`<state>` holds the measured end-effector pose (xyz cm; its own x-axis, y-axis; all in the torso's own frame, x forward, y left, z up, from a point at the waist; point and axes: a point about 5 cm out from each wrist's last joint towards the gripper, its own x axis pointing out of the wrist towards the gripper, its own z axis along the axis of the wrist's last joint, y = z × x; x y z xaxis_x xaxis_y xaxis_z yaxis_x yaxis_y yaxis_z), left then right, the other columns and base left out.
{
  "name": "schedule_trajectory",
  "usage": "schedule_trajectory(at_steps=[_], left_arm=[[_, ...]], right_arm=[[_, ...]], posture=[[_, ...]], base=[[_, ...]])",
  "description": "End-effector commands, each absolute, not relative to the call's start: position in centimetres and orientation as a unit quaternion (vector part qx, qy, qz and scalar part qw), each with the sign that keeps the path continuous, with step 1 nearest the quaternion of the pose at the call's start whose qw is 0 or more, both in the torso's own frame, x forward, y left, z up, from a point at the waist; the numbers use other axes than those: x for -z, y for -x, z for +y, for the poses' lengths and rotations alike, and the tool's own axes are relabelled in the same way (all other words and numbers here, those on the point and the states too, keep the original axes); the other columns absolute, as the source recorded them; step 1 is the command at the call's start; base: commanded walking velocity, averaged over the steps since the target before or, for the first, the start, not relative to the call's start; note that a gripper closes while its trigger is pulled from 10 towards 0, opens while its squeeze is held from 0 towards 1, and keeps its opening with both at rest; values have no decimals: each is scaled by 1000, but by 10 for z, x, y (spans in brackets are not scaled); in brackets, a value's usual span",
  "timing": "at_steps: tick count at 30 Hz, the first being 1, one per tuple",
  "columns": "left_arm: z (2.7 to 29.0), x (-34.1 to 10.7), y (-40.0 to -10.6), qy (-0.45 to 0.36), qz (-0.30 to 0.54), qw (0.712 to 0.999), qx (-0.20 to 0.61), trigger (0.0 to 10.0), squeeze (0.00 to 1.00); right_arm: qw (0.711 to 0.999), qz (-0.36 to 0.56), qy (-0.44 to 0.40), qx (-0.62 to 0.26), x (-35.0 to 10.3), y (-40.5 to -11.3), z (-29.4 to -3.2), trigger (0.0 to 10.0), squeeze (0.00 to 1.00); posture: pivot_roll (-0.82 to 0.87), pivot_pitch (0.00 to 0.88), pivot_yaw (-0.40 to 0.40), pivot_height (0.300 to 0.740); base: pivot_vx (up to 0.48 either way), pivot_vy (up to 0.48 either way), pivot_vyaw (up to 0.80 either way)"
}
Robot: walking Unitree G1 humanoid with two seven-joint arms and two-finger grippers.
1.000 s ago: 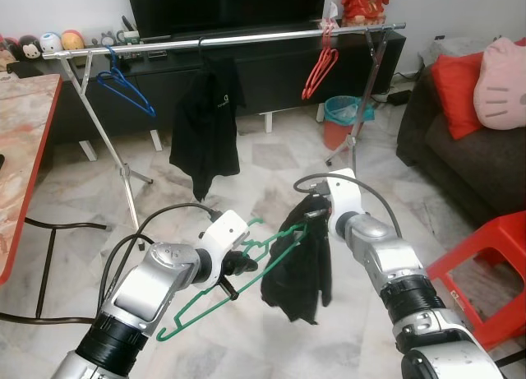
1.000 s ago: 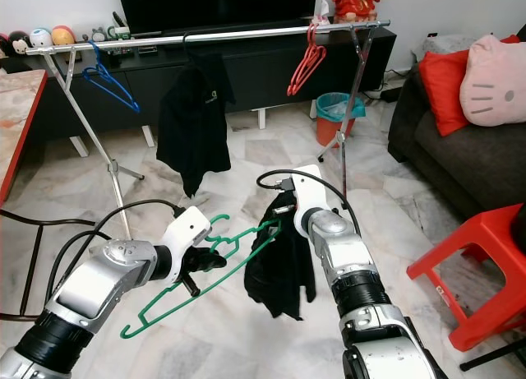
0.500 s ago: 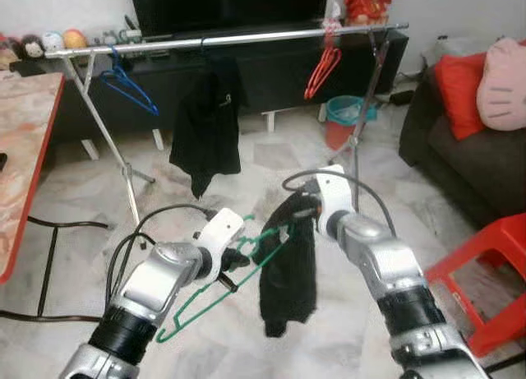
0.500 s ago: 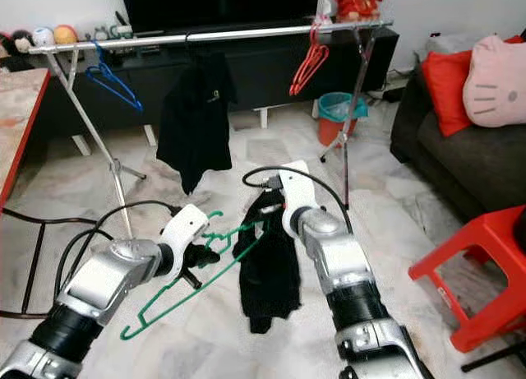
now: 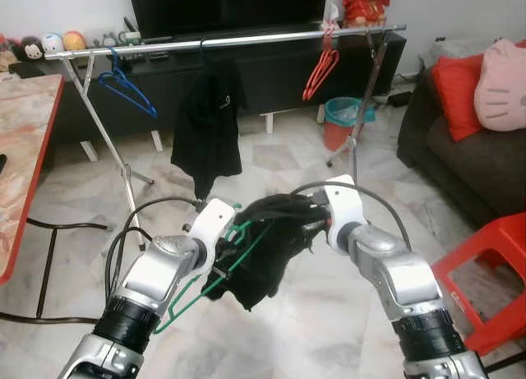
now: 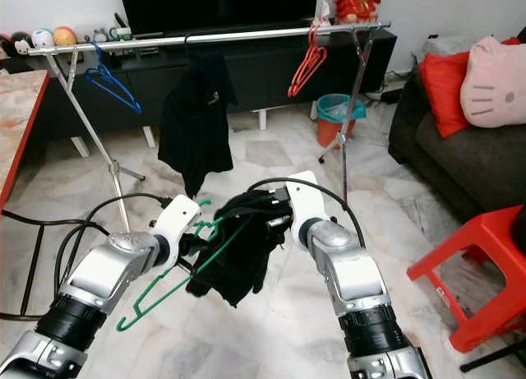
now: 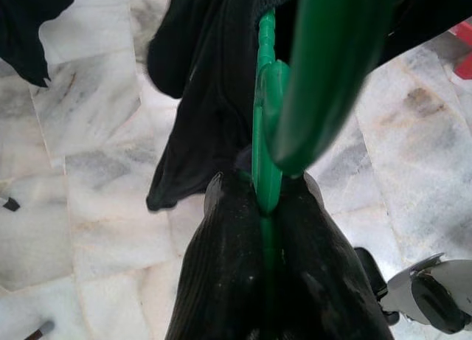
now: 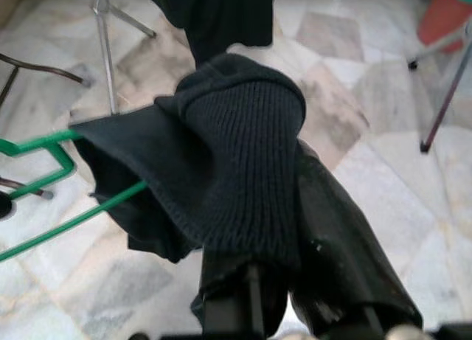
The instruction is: Hang hanger
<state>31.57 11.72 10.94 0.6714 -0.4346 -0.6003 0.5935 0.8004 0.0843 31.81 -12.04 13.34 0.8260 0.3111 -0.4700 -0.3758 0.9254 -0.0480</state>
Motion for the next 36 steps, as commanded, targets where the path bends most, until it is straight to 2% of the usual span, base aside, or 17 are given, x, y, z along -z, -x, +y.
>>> schedule_trajectory(at_steps=[1,8,9,14,16,21,24,26,34,36], left_arm=[[118,-117,-319,-142,274,908,282,10000,0],[117,-121,-319,-148,264,907,294,10000,0],[116,-123,-313,-156,267,892,331,10000,0],[118,-123,-304,-172,275,872,367,10000,0],[120,-123,-303,-177,276,871,367,10000,0],[130,-128,-311,-177,268,891,320,10000,0],[132,-131,-312,-184,268,893,313,10000,0],[133,-129,-313,-193,271,894,299,10000,0],[129,-125,-313,-212,274,892,291,10000,0],[126,-125,-314,-220,261,894,290,10000,0]], right_arm=[[954,217,74,-193,-144,-316,-117,10000,0],[948,206,84,-228,-155,-302,-104,10000,0],[956,213,84,-182,-149,-307,-119,10000,0],[963,219,85,-136,-145,-313,-134,10000,0],[963,220,91,-129,-144,-314,-137,10000,0],[963,226,98,-112,-141,-314,-140,10000,0],[962,228,99,-115,-141,-313,-138,10000,0],[955,221,107,-167,-147,-307,-122,10000,0],[949,210,111,-207,-157,-302,-110,10000,0],[946,187,93,-247,-173,-298,-90,10000,0]], posture=[[24,0,6,740],[18,0,9,740],[22,0,10,740],[24,0,10,740],[29,0,7,740],[32,0,5,740],[35,0,5,740],[30,0,5,740],[29,0,5,740],[26,0,4,740]], base=[[0,0,0],[0,0,0],[0,0,0],[0,0,0],[0,0,0],[0,0,0],[0,0,0],[0,0,0],[0,0,0],[0,0,0]])
